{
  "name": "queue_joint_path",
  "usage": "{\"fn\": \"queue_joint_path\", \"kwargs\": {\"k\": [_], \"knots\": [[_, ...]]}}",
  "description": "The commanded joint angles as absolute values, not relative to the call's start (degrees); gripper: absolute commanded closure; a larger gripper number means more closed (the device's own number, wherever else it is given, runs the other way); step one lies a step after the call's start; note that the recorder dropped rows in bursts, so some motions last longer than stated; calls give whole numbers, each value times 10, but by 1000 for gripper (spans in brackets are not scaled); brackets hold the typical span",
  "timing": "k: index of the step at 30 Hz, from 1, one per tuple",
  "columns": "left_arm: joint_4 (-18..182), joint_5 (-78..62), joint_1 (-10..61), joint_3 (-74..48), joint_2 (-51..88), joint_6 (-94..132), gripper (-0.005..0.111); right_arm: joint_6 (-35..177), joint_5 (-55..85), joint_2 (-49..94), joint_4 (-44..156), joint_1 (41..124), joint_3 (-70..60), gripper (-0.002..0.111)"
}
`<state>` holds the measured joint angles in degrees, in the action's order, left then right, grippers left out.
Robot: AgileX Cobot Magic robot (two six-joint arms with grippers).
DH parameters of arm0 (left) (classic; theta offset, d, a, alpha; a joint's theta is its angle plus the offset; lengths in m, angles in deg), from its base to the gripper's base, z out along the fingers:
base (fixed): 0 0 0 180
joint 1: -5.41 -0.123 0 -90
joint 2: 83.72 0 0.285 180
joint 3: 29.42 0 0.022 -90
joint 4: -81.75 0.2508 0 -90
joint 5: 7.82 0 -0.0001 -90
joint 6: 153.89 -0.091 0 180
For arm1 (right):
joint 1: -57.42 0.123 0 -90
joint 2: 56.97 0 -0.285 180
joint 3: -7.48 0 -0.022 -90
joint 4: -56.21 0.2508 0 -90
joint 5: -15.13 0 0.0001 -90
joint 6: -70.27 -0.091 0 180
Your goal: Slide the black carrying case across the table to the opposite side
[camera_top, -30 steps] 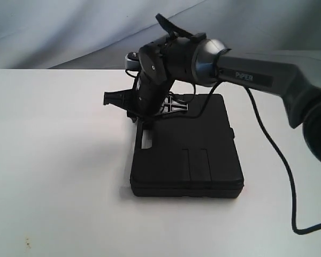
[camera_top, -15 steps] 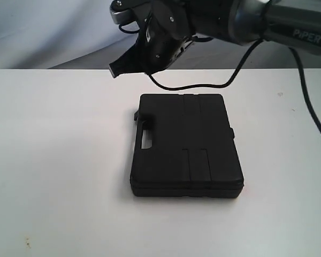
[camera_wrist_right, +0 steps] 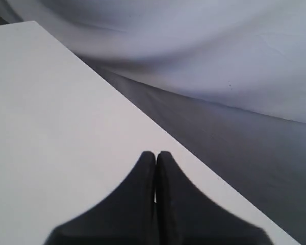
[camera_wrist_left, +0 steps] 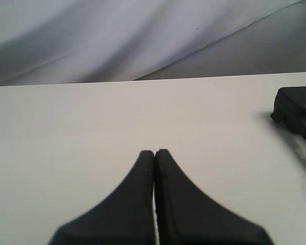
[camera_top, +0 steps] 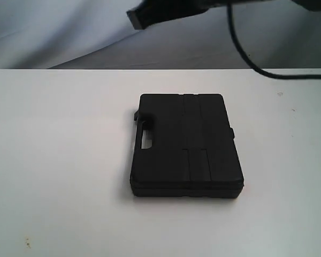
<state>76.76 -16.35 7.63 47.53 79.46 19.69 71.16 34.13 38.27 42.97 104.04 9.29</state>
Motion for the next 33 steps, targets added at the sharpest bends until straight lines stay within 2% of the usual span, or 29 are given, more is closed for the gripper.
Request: {"fn": "queue_joint_path", "kwargs": {"k": [1,6,10,21,33], "knots": [[767,-156,75,478,798,198,107,715,253,288,408,1034,-38,108],[767,-156,75,478,798,198,107,656,192,235,404,983,-131,108],[767,-156,75,478,798,198,107,633,171,215,409,891,-189,108],[767,-156,75,478,798,198,107,606,212,106,414,726,-207,108],[767,-156,75,478,798,198,107,611,151,-108,406,660,-363,108]]}}
